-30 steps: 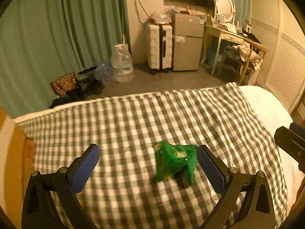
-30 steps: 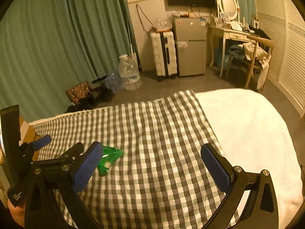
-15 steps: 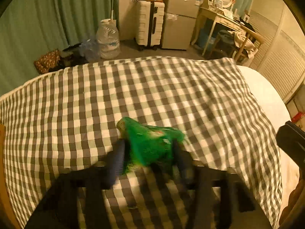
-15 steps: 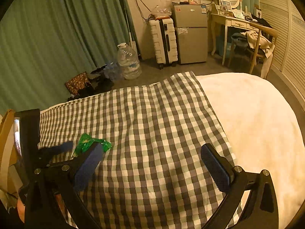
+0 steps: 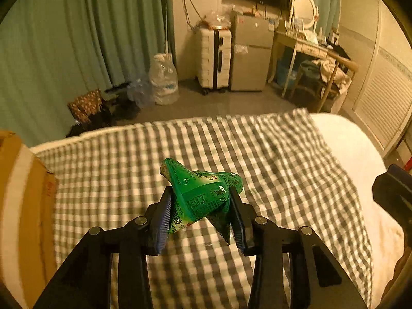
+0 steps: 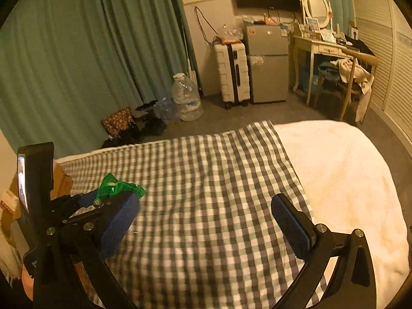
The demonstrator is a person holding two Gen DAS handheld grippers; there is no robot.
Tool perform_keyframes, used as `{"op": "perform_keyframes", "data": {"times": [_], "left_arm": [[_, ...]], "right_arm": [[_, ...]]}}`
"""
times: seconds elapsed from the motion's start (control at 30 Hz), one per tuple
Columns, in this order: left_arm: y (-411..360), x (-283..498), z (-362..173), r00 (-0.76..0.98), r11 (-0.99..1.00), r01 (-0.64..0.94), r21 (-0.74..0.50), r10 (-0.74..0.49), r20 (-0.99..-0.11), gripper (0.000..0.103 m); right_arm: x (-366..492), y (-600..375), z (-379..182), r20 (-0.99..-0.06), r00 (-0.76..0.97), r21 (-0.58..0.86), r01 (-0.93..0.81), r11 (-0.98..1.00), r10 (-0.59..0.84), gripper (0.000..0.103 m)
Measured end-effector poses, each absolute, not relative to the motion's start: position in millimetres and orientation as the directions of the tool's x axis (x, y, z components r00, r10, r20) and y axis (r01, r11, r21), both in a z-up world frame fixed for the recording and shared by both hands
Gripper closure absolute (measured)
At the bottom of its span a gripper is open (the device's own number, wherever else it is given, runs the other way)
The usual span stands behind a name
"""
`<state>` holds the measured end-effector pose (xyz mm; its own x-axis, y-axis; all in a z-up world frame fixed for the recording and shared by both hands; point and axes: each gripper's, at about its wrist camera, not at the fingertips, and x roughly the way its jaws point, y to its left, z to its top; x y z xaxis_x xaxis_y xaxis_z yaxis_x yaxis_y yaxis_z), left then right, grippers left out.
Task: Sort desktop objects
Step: 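Carry the green snack bag over the cardboard box with left tool, then open left tool to drop the green snack bag into the box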
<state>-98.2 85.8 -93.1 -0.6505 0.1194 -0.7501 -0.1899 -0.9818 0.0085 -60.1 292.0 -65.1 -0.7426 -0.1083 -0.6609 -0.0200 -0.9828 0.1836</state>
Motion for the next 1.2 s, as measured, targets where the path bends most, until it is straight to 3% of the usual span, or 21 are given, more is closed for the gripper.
{"op": "perform_keyframes", "data": {"times": [0.7, 1.2], "left_arm": [[-30, 29, 94, -0.871, -0.996, -0.076, 0.051, 0.041, -0.489, 0.061], [-161, 31, 77, -0.867, -0.994, 0.112, 0.010, -0.103, -0.488, 0.061]], "right_arm": [[36, 205, 86, -0.436, -0.866, 0.180, 0.182, -0.967, -0.244, 0.000], [43, 139, 89, -0.417, -0.866, 0.145, 0.239, -0.960, -0.278, 0.000]]}}
